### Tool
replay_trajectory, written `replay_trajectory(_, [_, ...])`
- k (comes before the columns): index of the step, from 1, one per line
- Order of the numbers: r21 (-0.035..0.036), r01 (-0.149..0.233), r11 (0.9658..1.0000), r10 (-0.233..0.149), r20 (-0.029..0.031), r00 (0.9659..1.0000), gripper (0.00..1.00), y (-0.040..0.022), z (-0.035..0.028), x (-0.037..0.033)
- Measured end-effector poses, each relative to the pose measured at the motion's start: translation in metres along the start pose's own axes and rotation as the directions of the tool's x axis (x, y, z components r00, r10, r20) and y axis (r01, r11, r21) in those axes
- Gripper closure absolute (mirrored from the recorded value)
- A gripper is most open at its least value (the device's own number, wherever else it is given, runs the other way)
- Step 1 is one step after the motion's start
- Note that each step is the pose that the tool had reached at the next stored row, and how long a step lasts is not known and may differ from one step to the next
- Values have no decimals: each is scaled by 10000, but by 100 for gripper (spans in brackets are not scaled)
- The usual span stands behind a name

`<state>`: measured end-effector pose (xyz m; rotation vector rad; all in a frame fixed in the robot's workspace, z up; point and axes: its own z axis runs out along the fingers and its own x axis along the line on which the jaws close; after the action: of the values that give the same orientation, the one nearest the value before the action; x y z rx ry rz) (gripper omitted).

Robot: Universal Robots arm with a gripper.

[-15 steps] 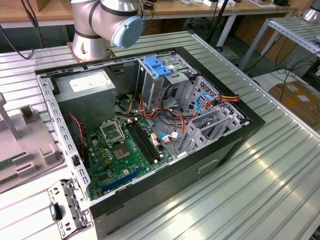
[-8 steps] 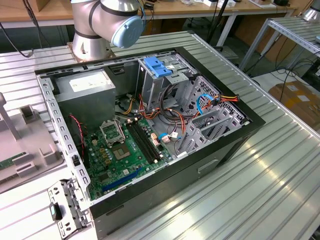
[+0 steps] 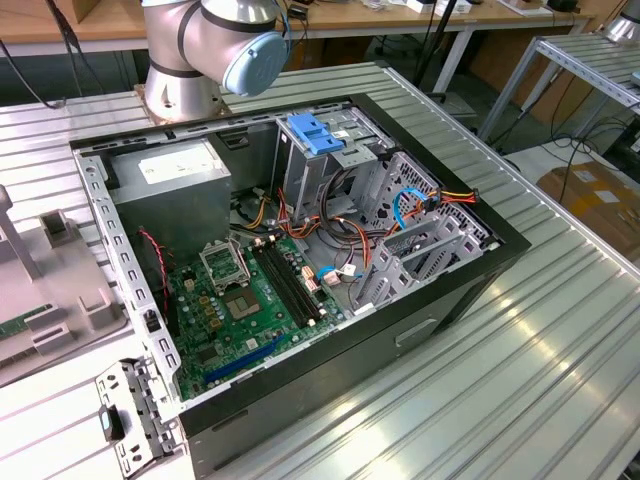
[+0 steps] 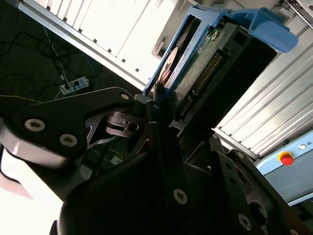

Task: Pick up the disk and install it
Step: 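Pick up the disk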

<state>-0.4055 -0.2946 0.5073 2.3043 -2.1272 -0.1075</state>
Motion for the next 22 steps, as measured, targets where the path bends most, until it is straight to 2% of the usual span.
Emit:
replay_trajectory(6, [-1, 0, 10000, 0, -1, 10000, 64, 5, -93, -5])
replay_trajectory(14, [0, -1, 10000, 1, 0, 10000, 64, 4, -99, 3])
replay_trajectory(22, [0, 0, 10000, 0, 0, 10000, 64, -20, -104, 77])
